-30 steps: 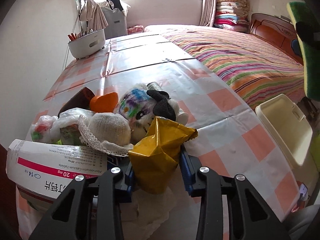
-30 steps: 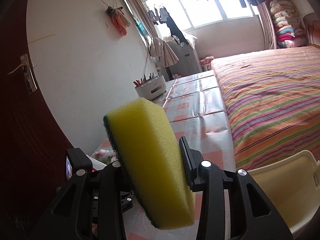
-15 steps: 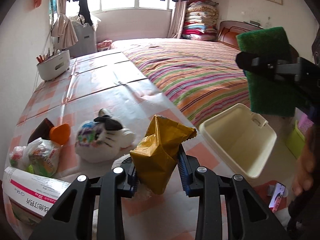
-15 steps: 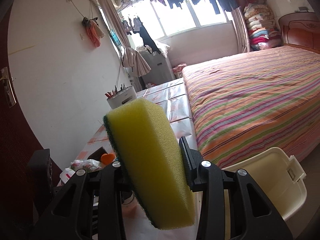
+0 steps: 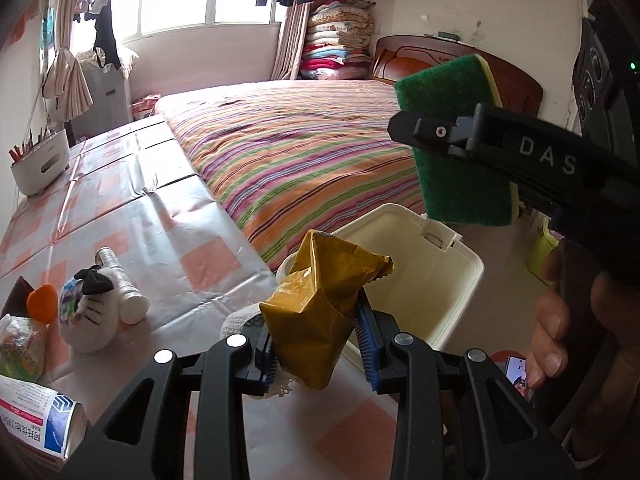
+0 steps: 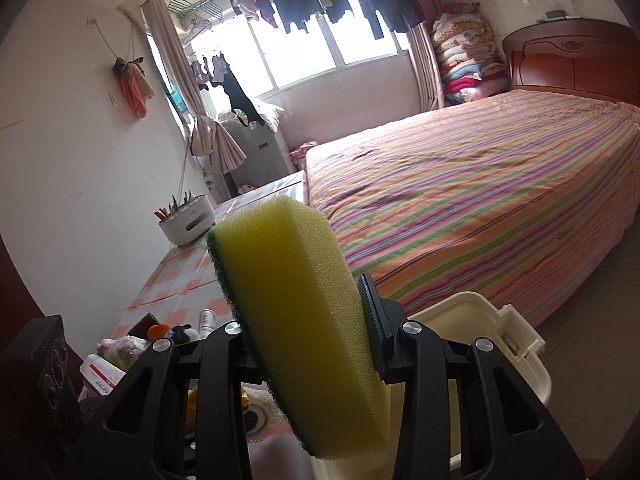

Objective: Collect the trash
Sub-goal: 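Drop the sponge and gold bag into the cream bin with both grippers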

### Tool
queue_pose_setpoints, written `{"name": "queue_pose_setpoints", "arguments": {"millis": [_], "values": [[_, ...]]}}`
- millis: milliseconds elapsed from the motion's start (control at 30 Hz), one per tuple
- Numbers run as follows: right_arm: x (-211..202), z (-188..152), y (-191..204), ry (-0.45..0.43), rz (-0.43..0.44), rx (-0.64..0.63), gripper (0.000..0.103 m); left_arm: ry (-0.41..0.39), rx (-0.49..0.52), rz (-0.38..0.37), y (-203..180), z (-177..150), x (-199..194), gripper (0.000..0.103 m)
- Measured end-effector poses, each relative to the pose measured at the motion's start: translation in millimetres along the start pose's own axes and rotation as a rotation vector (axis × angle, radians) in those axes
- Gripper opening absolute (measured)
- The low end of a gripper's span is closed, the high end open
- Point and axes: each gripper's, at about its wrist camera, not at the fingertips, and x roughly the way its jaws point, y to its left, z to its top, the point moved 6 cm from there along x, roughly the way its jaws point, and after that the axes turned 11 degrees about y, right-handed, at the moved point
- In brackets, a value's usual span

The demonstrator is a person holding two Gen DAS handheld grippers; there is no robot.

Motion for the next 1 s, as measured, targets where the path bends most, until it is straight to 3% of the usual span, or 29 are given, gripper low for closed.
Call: {"name": "queue_pose_setpoints", "arguments": {"millis": [267, 500, 667, 767, 833, 933, 1000], "values": [[7, -14, -51, 0.062, -0.102, 0.068, 0.037, -0.011, 0.004, -0.018, -8, 4, 0, 0.032], [26, -26, -64, 0.144, -0.163, 0.084, 0.039, 0.002, -0.003, -0.045, -16, 8, 7, 0.032], [34, -28, -72, 0.168, -0.168, 0.114, 0.064, 0.0, 0.001, -0.045, -21, 11, 10, 0.032], [37, -28, -76, 0.181, -0.15, 0.141, 0.069, 0.004, -0.001, -0.041, -20, 12, 12, 0.032], [34, -26, -81, 0.17, -0.132, 0.172, 0.075, 0.007, -0.008, -0.04, -17, 13, 14, 0.032], [23, -20, -93, 0.129, -0.115, 0.248, 0.095, 0.014, -0.014, -0.038, -15, 14, 17, 0.032], [15, -15, -105, 0.093, -0.106, 0.336, 0.097, 0.022, -0.022, -0.04, -14, 15, 21, 0.033]]}}
